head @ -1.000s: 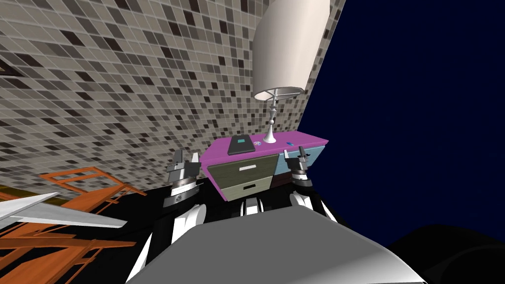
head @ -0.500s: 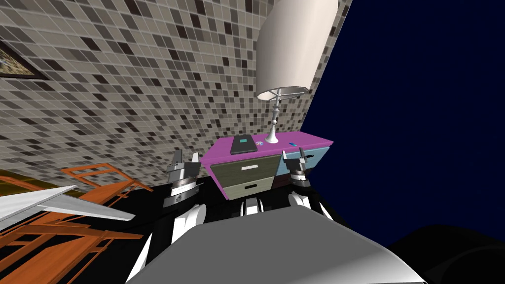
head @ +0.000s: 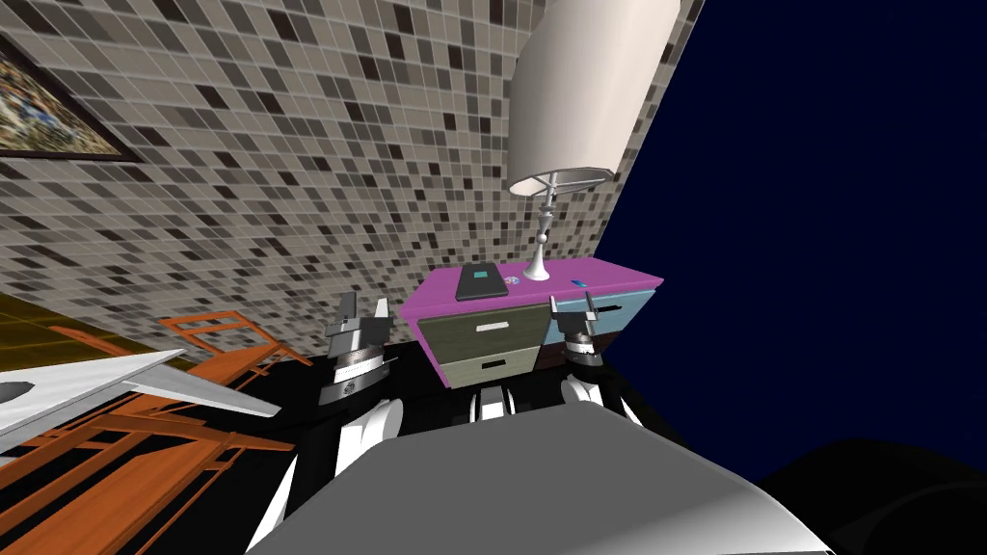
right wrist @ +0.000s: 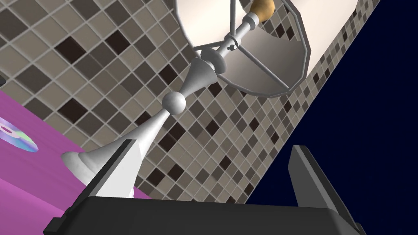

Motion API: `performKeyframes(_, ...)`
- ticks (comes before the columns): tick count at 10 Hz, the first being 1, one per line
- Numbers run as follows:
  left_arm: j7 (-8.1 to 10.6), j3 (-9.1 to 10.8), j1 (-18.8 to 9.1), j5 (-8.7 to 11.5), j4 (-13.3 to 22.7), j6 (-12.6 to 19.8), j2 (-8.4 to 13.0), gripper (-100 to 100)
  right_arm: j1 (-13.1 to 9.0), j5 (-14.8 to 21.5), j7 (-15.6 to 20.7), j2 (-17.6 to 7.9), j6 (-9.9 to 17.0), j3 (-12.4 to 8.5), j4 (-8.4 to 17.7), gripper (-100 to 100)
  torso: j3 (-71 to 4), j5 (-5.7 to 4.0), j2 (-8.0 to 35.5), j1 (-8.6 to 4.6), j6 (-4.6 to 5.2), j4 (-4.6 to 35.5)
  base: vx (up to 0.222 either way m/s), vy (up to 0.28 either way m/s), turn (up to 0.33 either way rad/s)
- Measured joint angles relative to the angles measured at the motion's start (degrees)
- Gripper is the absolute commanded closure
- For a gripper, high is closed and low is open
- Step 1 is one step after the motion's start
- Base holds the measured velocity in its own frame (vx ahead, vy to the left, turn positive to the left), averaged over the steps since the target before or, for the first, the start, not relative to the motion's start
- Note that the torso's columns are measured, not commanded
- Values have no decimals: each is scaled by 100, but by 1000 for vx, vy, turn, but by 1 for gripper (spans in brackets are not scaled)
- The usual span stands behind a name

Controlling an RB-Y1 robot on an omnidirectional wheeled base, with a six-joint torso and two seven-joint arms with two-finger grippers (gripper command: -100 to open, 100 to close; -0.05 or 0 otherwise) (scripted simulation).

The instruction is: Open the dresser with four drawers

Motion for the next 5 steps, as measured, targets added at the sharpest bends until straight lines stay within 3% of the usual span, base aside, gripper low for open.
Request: performKeyframes(5, 0, 0, 0, 0, 0, 0, 0, 0, -79, -359, -790, -42, -211, 164, 279, -100, 0, 0, 0, 0, 0, 0, -1, 16, 74)
